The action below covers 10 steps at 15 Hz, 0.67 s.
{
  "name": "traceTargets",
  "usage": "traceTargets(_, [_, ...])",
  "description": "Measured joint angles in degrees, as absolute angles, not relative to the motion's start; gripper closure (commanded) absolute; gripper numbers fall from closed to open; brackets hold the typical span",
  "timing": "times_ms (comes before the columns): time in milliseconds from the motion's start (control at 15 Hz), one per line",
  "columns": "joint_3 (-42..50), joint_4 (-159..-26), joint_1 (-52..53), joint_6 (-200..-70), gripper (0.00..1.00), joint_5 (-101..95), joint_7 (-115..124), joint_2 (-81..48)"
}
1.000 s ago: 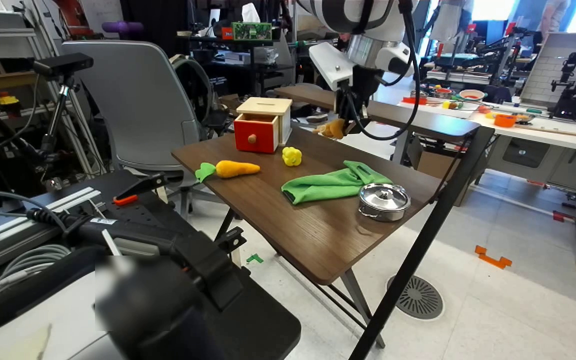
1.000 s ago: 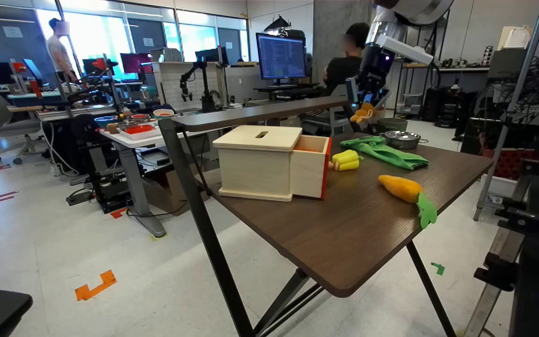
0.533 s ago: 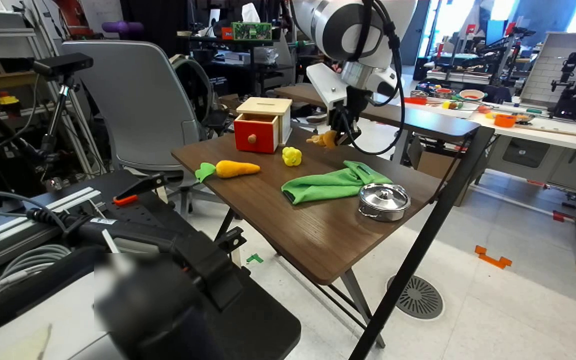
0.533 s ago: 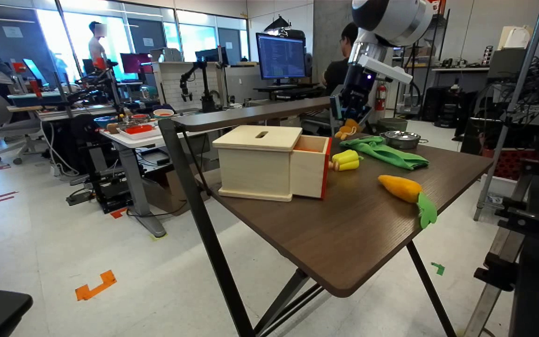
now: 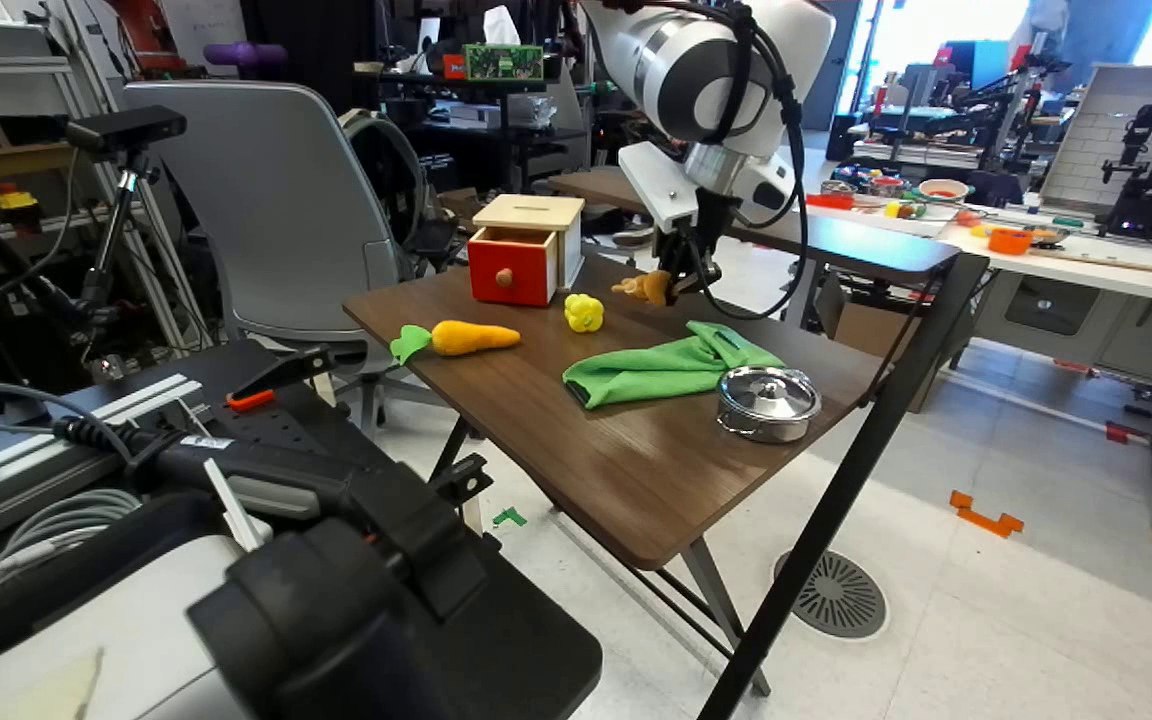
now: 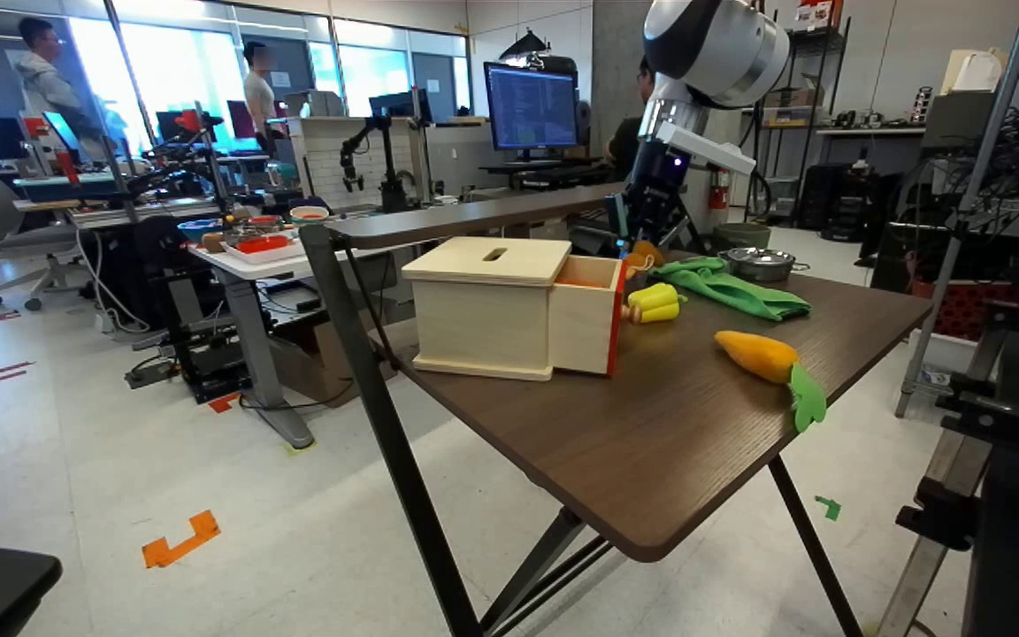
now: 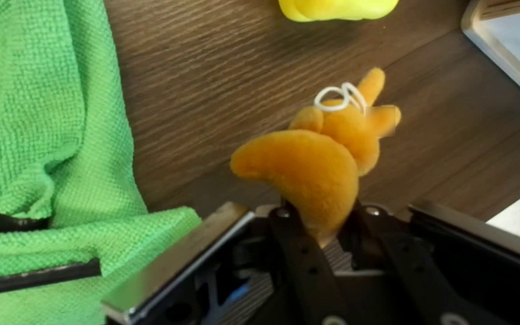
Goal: Move the brown plushy backward
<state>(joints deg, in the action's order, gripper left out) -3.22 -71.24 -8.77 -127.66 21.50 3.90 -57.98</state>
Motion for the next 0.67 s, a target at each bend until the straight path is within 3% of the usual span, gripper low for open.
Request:
traceTargets(400, [-3.17,-66.6,-8.79,-122.49,0.01,21.49,3.97,-60.64])
traceTargets(667, [-3.03,-65.88,-8.87,-121.78,0.0,21.48,3.97,-60.39])
